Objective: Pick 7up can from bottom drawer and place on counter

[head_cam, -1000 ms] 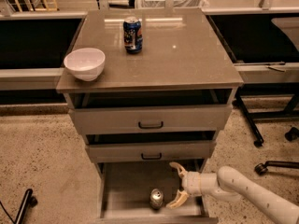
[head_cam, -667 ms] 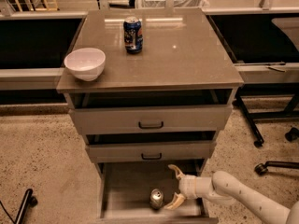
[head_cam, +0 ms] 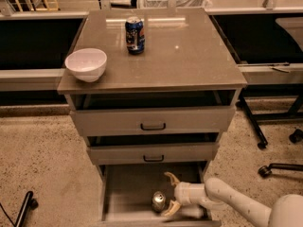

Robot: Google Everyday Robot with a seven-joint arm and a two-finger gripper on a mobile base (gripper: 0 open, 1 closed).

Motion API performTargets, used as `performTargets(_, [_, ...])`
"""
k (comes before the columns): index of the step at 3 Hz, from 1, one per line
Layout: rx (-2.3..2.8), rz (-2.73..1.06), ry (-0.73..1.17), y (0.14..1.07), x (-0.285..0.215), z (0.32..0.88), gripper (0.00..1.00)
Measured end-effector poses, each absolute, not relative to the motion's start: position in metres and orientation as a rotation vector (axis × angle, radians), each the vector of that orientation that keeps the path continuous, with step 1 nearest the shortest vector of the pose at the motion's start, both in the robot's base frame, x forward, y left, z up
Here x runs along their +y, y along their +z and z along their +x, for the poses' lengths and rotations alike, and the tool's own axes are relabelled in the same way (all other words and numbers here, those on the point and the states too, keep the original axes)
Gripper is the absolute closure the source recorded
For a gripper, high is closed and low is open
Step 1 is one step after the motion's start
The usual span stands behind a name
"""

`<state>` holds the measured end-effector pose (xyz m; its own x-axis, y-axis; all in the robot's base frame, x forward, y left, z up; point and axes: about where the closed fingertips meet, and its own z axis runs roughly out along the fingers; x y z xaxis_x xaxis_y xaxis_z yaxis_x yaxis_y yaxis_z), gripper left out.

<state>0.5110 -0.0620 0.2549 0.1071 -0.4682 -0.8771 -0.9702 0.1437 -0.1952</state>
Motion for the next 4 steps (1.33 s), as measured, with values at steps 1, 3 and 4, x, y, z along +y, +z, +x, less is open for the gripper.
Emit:
performTargets(1, [1.513,-1.429,0.769,0.217,-0.048,0.51,0.01])
performTargets(3, [1.564,-1.383,0.796,0.191,-0.041,0.512,0.47])
performTargets(4, [1.57,-1.354,0.816,0.187,-0.04,0.513,0.7])
